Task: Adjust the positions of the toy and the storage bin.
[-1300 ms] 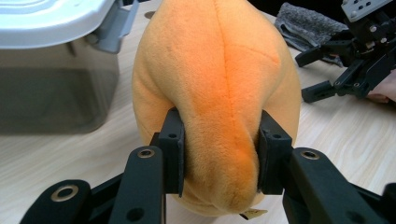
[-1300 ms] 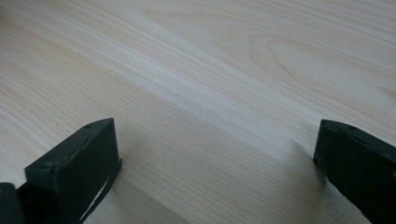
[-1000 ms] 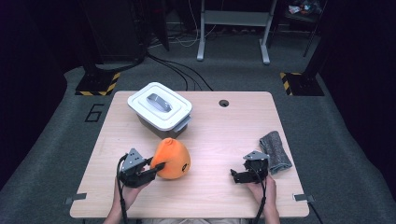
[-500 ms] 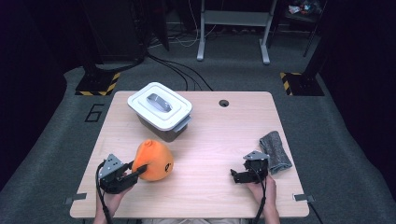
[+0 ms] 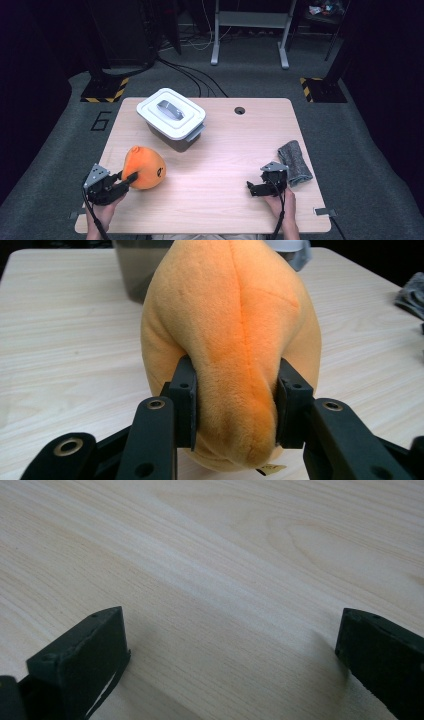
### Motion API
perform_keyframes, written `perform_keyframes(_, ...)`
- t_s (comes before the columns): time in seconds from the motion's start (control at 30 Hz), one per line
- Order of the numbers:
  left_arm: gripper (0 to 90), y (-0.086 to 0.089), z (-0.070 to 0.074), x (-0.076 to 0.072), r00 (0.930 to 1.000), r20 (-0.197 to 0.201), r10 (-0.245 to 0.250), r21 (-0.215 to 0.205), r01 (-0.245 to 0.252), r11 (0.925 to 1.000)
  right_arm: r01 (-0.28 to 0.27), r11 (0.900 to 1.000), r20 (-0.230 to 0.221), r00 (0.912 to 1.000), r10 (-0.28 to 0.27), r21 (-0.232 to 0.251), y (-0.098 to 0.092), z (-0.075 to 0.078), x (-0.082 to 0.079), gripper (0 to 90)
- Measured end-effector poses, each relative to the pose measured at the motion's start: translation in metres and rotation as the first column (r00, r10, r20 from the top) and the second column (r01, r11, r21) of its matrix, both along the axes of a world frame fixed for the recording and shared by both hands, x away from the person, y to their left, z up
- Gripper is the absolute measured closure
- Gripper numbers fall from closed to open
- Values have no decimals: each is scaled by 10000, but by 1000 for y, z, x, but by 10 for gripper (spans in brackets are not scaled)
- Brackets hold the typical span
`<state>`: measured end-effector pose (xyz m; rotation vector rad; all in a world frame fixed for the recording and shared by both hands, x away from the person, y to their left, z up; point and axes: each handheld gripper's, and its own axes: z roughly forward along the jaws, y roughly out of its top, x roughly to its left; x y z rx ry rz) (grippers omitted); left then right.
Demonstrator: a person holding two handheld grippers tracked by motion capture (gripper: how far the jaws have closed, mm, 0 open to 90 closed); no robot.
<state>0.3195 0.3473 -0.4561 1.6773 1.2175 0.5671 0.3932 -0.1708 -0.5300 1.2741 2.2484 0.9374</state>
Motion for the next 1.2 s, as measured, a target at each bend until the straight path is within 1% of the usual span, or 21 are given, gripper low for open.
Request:
perform_keyframes(0.13,614,12,-4,4,9995,-234,217,-316,-224,9992,0,10000,1,10000,0,-1,0,0,0,0)
perform_keyframes(0.23,614,18,-6,4,9987,-397,329,-373,-344,9987,-1,10000,1,10000,1,1,0,0,0,0)
perform_keyframes(0.4,612,27,-10,2,9959,-673,610,-253,-628,9977,13,10000,-10,10000,-13,7,0,0,0,0)
perform_keyframes(0.5,590,28,-15,5,9929,-800,877,314,-854,9959,1,10000,2,10000,-1,3,0,0,0,0)
perform_keyframes(0.53,579,29,-16,6,9926,-807,902,319,-879,9956,4,10000,0,10000,-4,3,0,0,0,0)
perform_keyframes(0.6,527,30,-16,7,9897,-800,1191,666,-1139,9913,16,10000,-10,10000,-16,11,0,0,0,0)
perform_keyframes(0.63,507,30,-17,8,9890,-800,1242,715,-1185,9904,12,10000,-9,10000,-12,7,0,0,0,0)
perform_keyframes(0.67,480,30,-16,9,9877,-907,1272,947,-1186,9884,1,10000,3,10000,-1,3,0,0,0,0)
perform_keyframes(0.7,462,29,-15,9,9870,-888,1341,1188,-1232,9852,3,10000,0,10000,-3,3,0,0,0,0)
perform_keyframes(0.73,452,29,-15,10,9864,-917,1365,1281,-1242,9839,0,10000,2,10000,0,-1,0,0,0,0)
perform_keyframes(0.77,435,28,-14,11,9858,-884,1429,1429,-1295,9812,-2,10000,14,10000,2,-1,0,0,0,0)
perform_keyframes(0.87,390,27,-14,15,9822,-602,1779,1885,-1638,9683,21,10000,-18,10000,-21,17,0,0,0,0)
perform_keyframes(0.9,376,26,-12,15,9790,-589,1951,2130,-1786,9606,6,10000,-1,10000,-6,4,0,0,0,0)
perform_keyframes(0.93,372,26,-11,15,9748,-425,2190,2594,-2009,9446,4,10000,0,10000,-4,2,0,0,0,0)
perform_keyframes(0.97,373,26,-10,15,9711,-302,2366,2874,-2183,9326,4,10000,0,10000,-4,3,0,0,0,0)
perform_keyframes(1.0,373,28,-9,16,9696,-265,2434,3018,-2244,9266,-1,10000,10,10000,1,-1,0,0,0,0)
perform_keyframes(1.03,372,29,-9,17,9683,-218,2487,3065,-2303,9236,-1,10000,7,10000,1,1,0,0,0,0)
perform_keyframes(1.1,371,34,-9,20,9675,-389,2498,2888,-2285,9297,-8,10000,18,10000,8,0,0,0,0,0)
perform_keyframes(1.13,366,37,-9,22,9667,-411,2525,2882,-2305,9294,-12,10000,21,10000,12,-3,0,0,0,0)
perform_keyframes(1.17,360,40,-10,23,9640,-305,2640,2840,-2448,9270,-3,10000,3,10000,3,2,0,0,0,0)
perform_keyframes(1.2,360,43,-9,23,9633,-467,2644,2745,-2421,9306,-8,10000,19,10000,8,-2,0,0,0,0)
